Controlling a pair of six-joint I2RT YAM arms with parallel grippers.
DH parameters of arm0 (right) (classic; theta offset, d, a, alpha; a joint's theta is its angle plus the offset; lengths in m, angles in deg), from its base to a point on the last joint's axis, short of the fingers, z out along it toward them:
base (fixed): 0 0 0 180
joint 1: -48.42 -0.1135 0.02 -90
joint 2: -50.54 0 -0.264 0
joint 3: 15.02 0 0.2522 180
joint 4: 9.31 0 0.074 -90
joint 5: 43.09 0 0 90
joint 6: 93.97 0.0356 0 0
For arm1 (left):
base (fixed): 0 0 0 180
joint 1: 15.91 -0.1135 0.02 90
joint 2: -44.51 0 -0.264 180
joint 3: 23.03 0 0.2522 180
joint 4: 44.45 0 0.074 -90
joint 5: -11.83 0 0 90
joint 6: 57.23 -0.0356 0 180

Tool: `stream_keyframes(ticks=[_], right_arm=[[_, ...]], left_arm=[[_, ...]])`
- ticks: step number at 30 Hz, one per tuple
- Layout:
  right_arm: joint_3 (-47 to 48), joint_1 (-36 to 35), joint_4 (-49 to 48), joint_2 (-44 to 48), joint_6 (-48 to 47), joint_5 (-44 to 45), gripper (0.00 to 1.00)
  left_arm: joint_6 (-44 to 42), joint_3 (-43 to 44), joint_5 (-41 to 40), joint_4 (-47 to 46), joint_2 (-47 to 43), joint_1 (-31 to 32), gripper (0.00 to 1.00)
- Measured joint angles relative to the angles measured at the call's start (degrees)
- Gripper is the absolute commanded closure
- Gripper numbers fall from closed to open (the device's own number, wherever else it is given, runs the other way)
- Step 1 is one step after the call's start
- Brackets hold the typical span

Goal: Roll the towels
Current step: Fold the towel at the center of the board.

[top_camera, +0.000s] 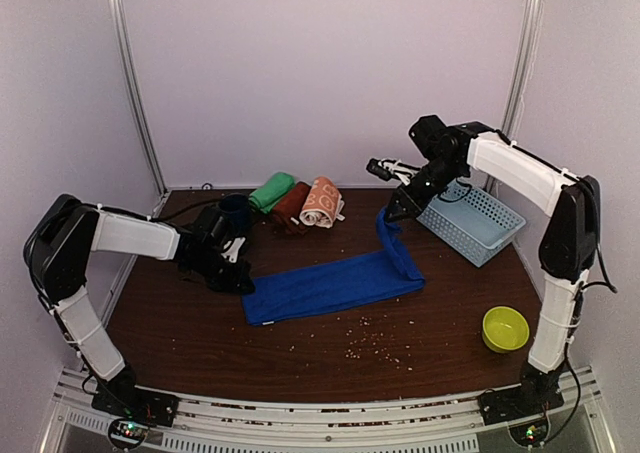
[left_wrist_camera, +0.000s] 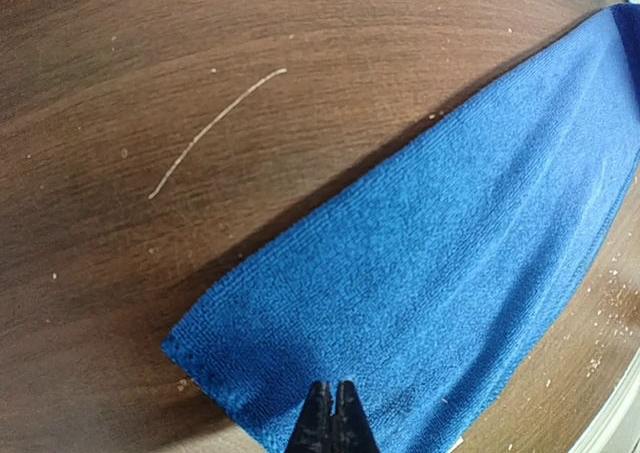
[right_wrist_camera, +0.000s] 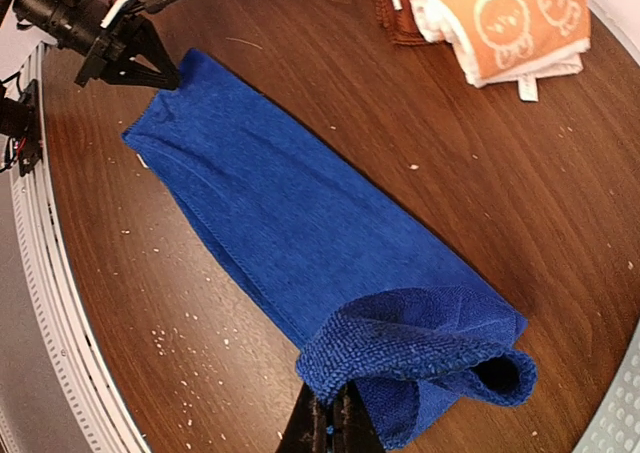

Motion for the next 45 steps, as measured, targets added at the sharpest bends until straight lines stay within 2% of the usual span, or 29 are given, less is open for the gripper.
stream_keyframes(ticks=[9,15,24,33,45], right_arm=[[6.56,-8.09,-0.2,-7.21,1.73,-3.19,1.0],[7.19,-11.61,-1.46,-11.93,4.79,-5.46,1.0],[7.19,-15.23,-9.42,-16.09,15.78,-6.73,1.0],[8.96,-18.08,-18.67,-21.55,28.02,-6.91,1.0],[11.41,-21.97,-23.65,-22.95,34.29,-7.13,1.0]], left_arm=[[1.03,-2.43,0.04,-2.08,0.02,0.0,1.0],[1.51,-2.73,-0.61,-2.38,-0.37,0.0,1.0],[4.55,-4.74,-4.44,0.26,-3.72,-0.48,1.0],[8.94,-6.4,-4.5,1.46,-4.63,-0.85,1.0],[11.43,-8.61,-0.72,-3.37,-4.66,-1.14,1.0]])
